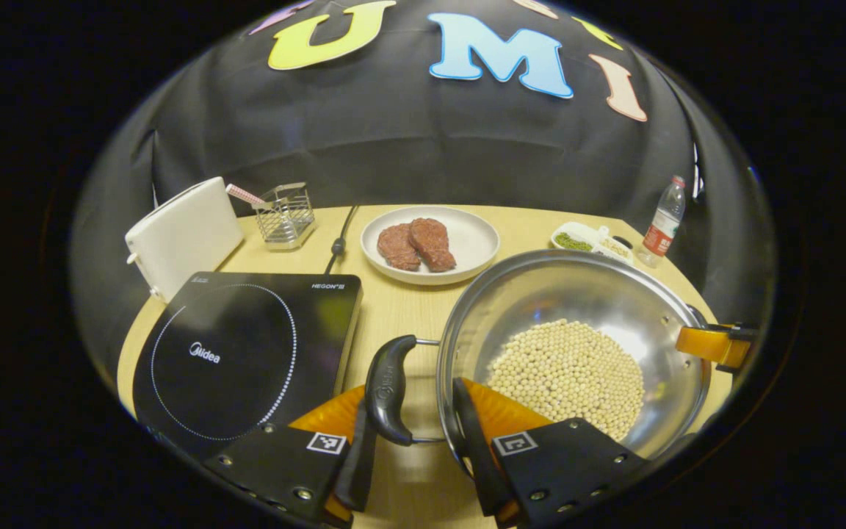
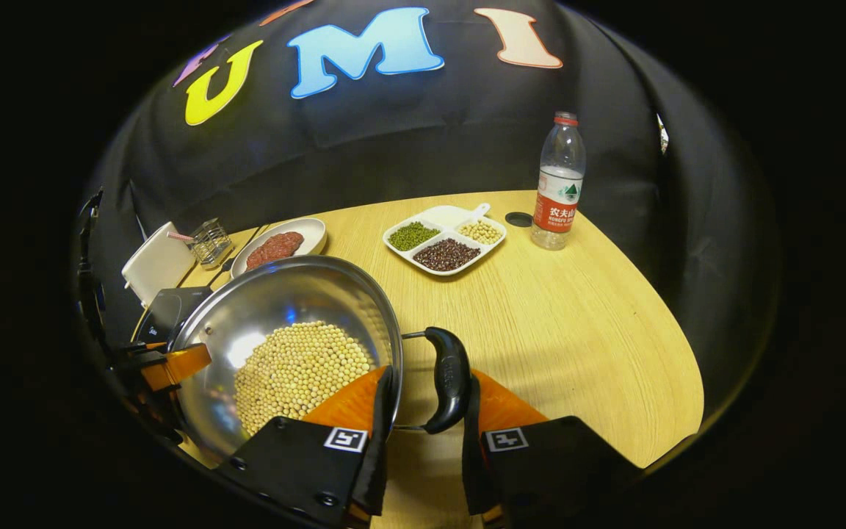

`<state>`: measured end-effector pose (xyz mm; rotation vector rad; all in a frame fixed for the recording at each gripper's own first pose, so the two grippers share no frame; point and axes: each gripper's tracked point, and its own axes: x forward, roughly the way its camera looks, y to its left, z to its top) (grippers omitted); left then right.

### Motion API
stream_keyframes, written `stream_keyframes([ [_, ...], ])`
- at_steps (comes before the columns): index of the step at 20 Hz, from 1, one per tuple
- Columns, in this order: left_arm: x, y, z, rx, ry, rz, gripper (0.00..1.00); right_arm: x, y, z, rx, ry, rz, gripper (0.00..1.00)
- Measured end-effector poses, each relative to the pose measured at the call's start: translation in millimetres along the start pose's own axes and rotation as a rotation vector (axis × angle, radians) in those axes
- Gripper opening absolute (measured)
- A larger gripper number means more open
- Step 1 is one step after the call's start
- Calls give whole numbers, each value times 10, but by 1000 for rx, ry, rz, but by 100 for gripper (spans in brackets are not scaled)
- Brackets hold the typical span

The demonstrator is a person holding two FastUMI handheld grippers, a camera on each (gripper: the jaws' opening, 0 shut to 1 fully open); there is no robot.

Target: First push the handle of the pot to place it horizontally, then grasp the pot with both hands and set it on the induction cooktop.

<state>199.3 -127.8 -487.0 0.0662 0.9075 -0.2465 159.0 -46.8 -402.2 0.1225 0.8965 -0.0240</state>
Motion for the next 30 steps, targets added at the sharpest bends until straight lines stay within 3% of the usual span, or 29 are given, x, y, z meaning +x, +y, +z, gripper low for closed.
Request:
stream_keyframes([
  [1,-17,24,47,8,-15,-3,57,-38,19,28,-2,-6,-4,41],
  [13,-456,618,211,4,-59,0,57,-390,570,124,26,-36,3,44],
  [30,-873,2467,224,-24,-82,83,57,-361,2249,121,-19,-49,91,41],
])
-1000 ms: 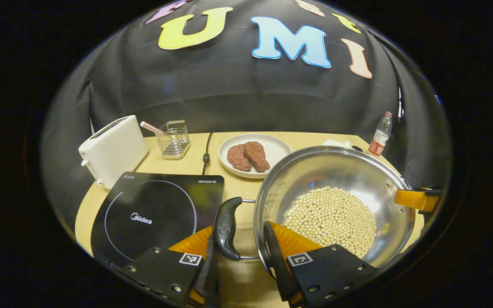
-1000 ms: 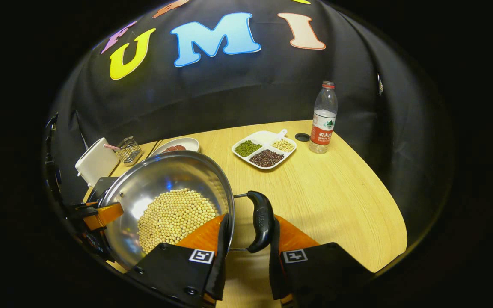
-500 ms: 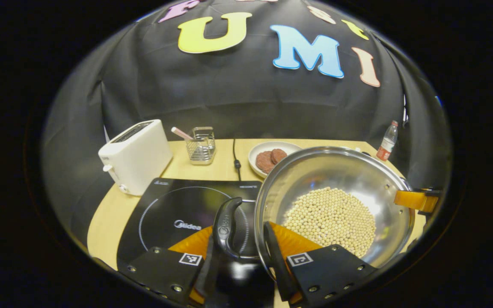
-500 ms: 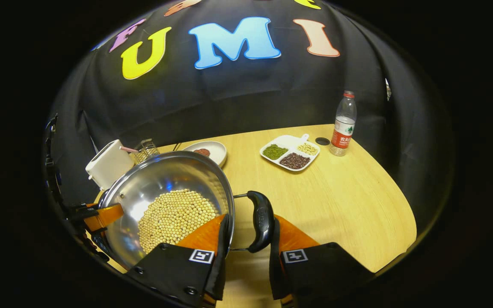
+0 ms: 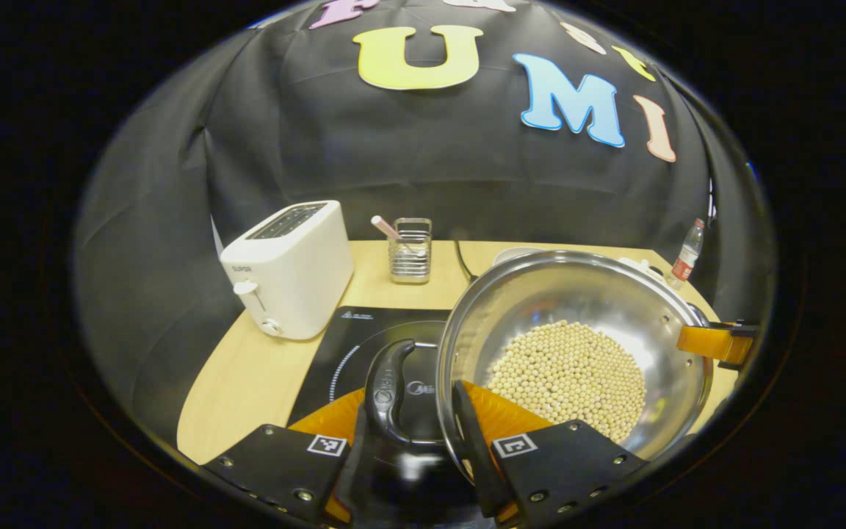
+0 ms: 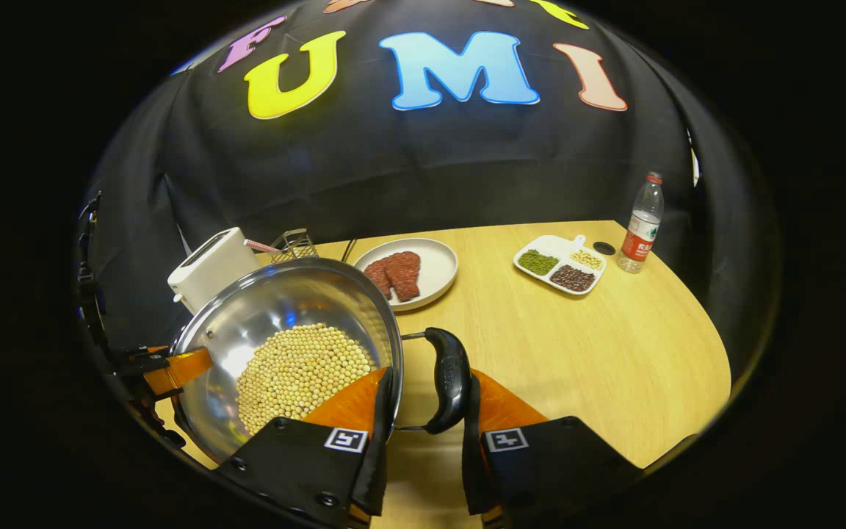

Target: First push the handle of the pot to place it horizontally, then grasp the pot with both hands and set it on the induction cooktop.

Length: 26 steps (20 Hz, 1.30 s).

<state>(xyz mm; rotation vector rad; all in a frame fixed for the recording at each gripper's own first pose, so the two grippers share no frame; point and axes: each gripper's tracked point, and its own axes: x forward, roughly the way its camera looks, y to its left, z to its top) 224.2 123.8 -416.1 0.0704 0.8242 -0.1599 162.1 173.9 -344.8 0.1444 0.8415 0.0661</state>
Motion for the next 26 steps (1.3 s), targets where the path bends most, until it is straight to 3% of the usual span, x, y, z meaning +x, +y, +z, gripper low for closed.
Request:
stream_keyframes([
  [6,93,526,-43,4,8,26,57,154,468,-112,7,14,18,44],
  [14,318,1100,-15,11,24,49,57,437,961,-149,25,42,40,41],
  [16,345,1163,-6,6,22,52,60,493,1038,-122,20,40,41,44],
  [22,402,1221,-42,-18,29,42,57,517,1090,-104,24,40,46,41],
  [24,407,1238,-94,-32,39,44,55,522,1092,-101,27,37,53,44],
  [26,407,1246,-93,-33,35,53,59,526,1086,-99,27,28,57,50],
])
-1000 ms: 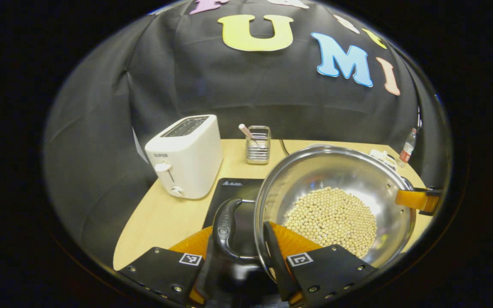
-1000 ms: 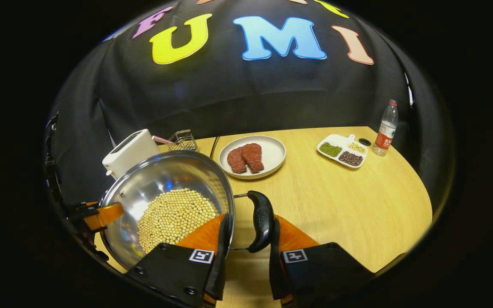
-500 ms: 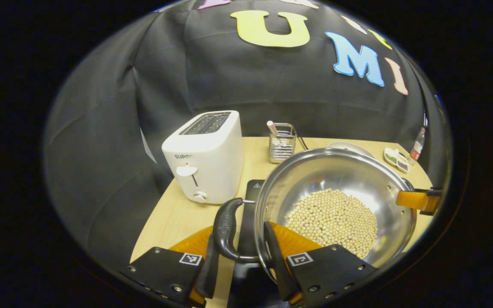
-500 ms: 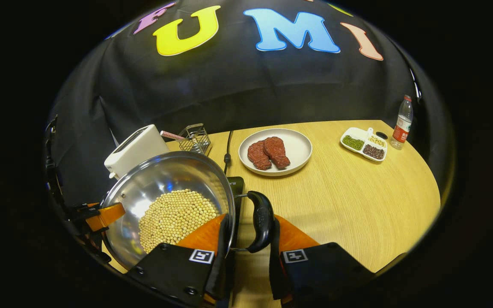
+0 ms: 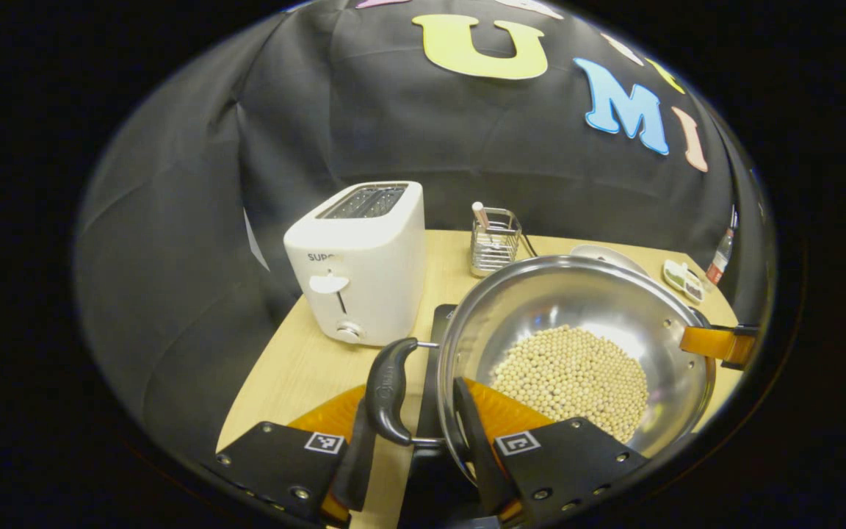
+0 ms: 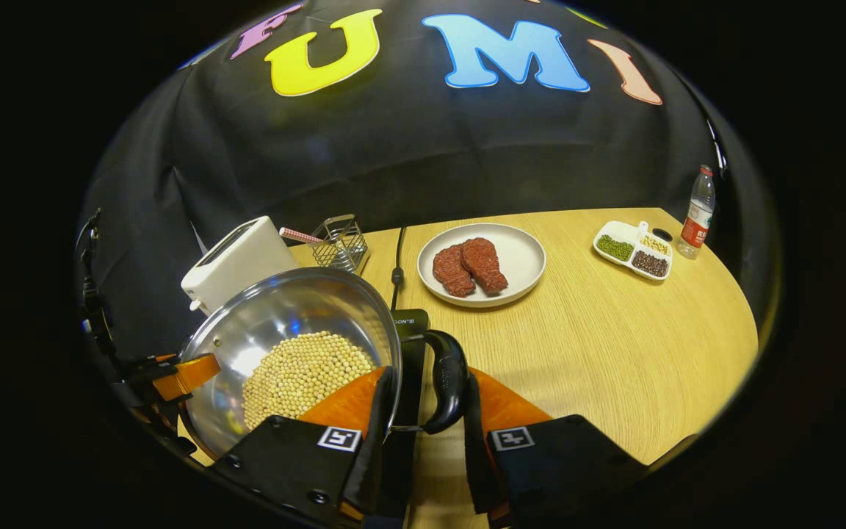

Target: First push the handle of the pot to place it horizontally, then grasp the pot with both hands and set it on the induction cooktop.

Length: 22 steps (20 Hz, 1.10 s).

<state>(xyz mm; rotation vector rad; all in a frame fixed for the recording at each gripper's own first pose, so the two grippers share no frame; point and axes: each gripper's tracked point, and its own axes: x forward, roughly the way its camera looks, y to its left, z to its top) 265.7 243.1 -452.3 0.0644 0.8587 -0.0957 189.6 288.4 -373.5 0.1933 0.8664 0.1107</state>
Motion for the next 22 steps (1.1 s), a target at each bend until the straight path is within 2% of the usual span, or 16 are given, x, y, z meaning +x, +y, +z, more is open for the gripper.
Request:
stream_keyframes([
  [1,2,-4,2,5,-4,7,62,17,2,-4,-2,-7,3,48],
  [4,-12,65,57,88,-37,69,70,-23,-22,45,-37,-38,-1,60],
  [5,-36,34,97,94,-55,70,79,-83,-59,104,-50,-59,-14,80],
  [6,-83,15,152,87,-78,69,82,-98,-95,127,-60,-78,-23,99],
  [7,-130,11,224,74,-105,73,80,-145,-112,166,-64,-92,-20,97],
  [8,-196,30,292,62,-133,87,82,-215,-138,207,-71,-107,-17,98],
  [9,-274,34,364,51,-163,99,84,-295,-188,273,-83,-129,-20,93],
  [10,-357,9,436,38,-195,104,83,-377,-250,338,-100,-154,-23,93],
  [11,-457,-36,495,26,-221,109,81,-476,-313,412,-119,-181,-24,98],
  [13,-649,-97,575,6,-267,132,81,-681,-464,549,-159,-237,-36,98],
  [14,-768,-144,608,-7,-286,142,81,-781,-524,612,-176,-265,-38,92],
  [15,-870,-234,662,-24,-309,140,81,-891,-592,668,-191,-291,-41,92],
  [16,-982,-331,711,-39,-333,135,81,-1009,-656,710,-210,-314,-42,98],
  [19,-1385,-676,925,-57,-412,126,81,-1394,-878,841,-284,-393,-55,98],
  [22,-1872,-1088,1087,-64,-492,112,79,-1781,-1047,895,-301,-449,-26,98],
])
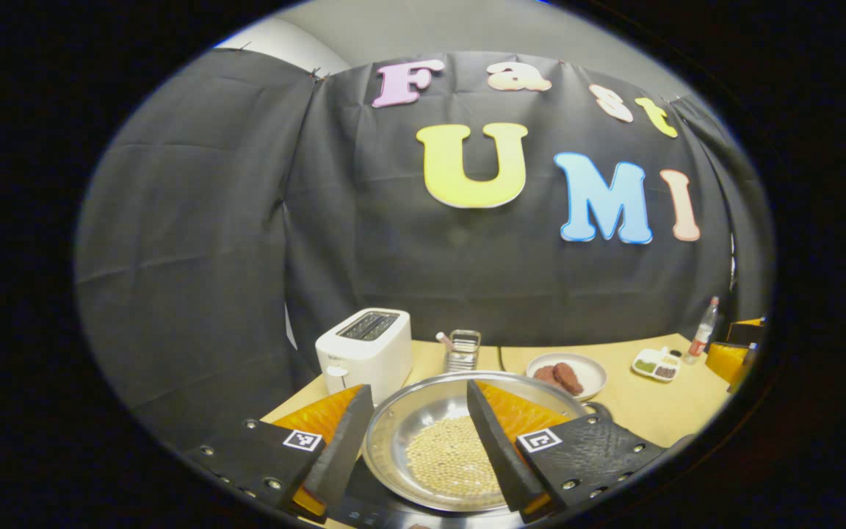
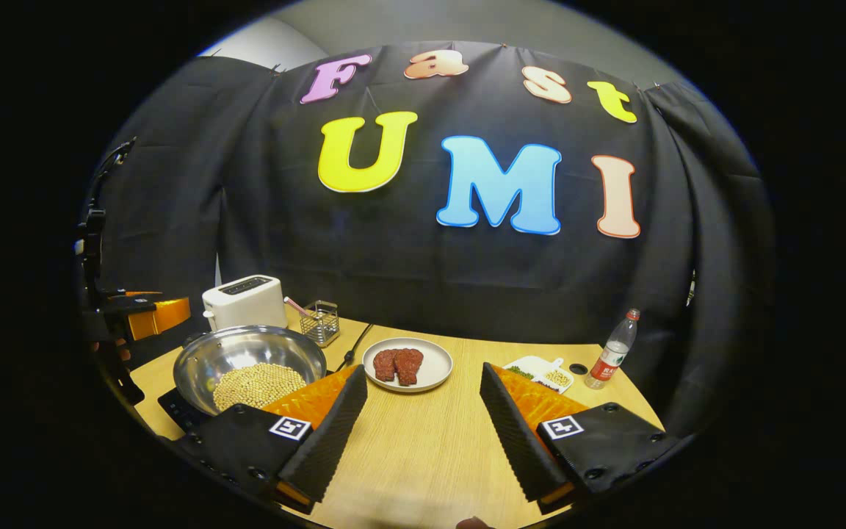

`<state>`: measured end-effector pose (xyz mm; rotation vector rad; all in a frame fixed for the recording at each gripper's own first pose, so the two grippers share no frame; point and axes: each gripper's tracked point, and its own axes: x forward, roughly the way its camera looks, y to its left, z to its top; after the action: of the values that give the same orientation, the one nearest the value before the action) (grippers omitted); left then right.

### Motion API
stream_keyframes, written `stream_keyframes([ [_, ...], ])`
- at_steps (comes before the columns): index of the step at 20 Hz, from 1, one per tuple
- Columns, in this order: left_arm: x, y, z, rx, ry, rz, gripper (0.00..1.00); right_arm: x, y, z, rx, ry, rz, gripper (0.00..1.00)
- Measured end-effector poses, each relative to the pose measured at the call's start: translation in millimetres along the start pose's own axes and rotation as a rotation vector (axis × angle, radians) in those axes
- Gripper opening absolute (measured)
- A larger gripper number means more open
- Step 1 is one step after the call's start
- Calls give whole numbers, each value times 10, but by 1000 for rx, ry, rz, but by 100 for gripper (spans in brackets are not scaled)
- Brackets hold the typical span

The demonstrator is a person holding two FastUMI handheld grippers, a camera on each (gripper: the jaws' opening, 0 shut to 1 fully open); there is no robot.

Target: First push the handle of the pot to place it horizontally, then grasp the pot with both hands and set it on the induction cooktop.

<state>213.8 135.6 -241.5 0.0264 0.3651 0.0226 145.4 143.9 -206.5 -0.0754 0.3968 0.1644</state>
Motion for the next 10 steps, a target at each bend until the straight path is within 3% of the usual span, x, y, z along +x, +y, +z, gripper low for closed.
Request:
stream_keyframes([
  [7,-948,-1008,686,-22,-157,-47,78,-705,-813,254,21,-111,-15,98],
  [9,-1207,-1226,803,-27,-192,-46,84,-910,-1034,319,38,-143,-19,96],
  [10,-1312,-1335,849,-22,-203,-45,81,-994,-1118,348,53,-159,-17,97],
])
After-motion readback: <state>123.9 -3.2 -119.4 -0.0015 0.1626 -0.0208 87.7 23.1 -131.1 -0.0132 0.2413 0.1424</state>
